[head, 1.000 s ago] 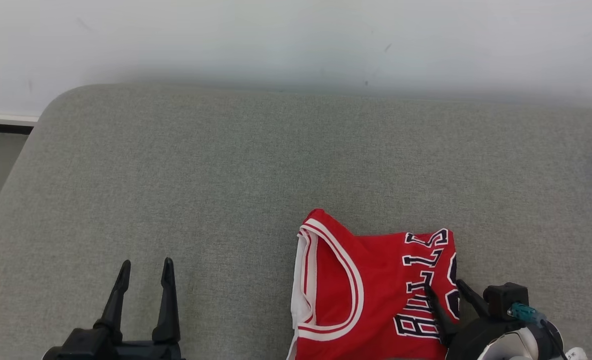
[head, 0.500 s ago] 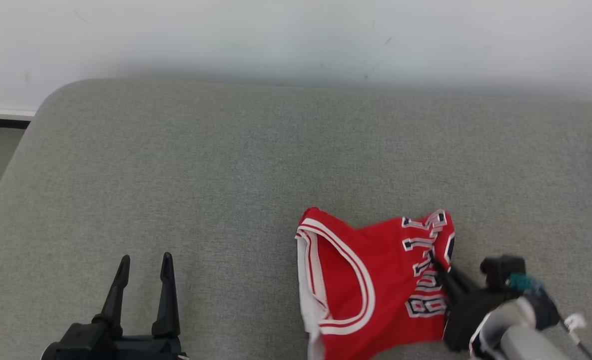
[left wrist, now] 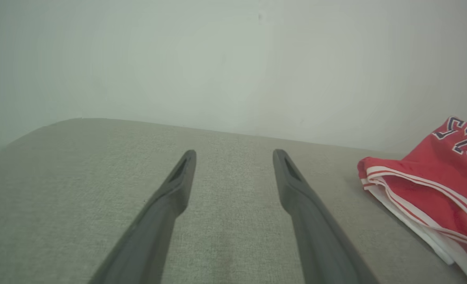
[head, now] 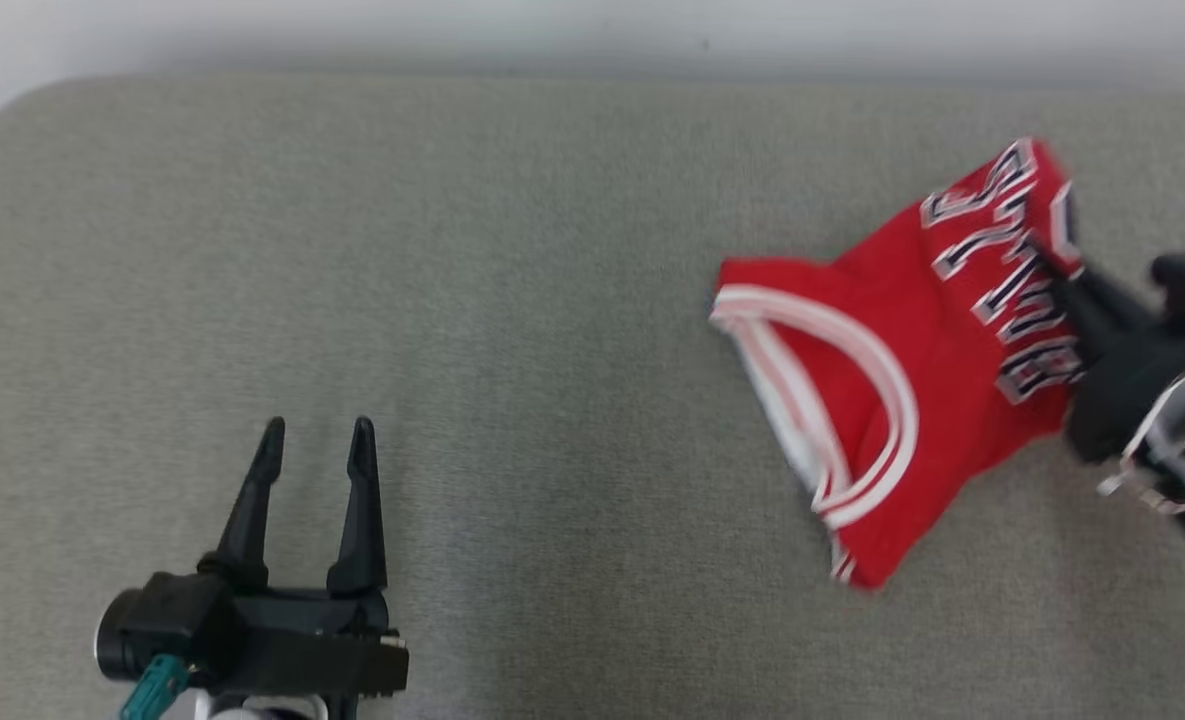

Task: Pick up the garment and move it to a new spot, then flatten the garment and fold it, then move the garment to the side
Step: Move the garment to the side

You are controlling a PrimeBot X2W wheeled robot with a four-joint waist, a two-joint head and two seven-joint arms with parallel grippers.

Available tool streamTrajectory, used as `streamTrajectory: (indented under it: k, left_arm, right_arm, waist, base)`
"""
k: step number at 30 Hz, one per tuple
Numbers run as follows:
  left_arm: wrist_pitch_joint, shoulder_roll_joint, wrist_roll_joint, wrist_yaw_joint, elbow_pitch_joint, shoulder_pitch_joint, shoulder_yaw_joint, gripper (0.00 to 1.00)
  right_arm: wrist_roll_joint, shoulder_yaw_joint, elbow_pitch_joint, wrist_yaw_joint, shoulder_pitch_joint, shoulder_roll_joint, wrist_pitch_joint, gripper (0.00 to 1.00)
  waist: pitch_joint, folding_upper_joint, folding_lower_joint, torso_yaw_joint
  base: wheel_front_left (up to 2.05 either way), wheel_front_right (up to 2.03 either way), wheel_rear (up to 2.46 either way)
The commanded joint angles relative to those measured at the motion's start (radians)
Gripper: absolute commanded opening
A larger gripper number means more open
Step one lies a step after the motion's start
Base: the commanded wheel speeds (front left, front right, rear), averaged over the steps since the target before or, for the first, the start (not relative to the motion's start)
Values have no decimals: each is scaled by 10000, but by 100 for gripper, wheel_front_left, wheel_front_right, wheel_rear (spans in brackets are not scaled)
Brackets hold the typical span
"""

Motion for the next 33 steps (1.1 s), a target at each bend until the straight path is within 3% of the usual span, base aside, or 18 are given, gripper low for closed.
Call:
streamTrajectory:
  k: [1,6,16,26,33]
  left_arm:
    - [-27,5,-51,-5,-56,-148,30,100]
    - [-28,11,177,-11,-439,-578,-51,100]
    - [-28,15,879,-156,-1200,-1033,-44,100]
    - [-28,18,1354,-248,-1950,-1049,-200,100]
    - [-28,17,1493,-300,-2273,-974,-340,100]
  right_arm:
    - [87,-5,-50,-34,-149,-123,11,0]
    - [457,-260,-394,-34,-1007,-1288,154,0]
    - [983,-942,-178,-34,-2131,-2962,294,0]
    - [926,-961,644,-34,-3140,-4210,661,0]
    - [600,-294,1145,-34,-3688,-5116,1124,0]
  waist:
    - [804,-2,-2,-528]
    - [1742,-2,-2,-1095]
    - [3036,-2,-2,-1816]
    - [3691,-2,-2,-1991]
    - [3980,-2,-2,-1927]
  base:
    - [0,0,0]
    - [0,0,0]
    - [0,0,0]
    - [0,0,0]
    - [0,0,0]
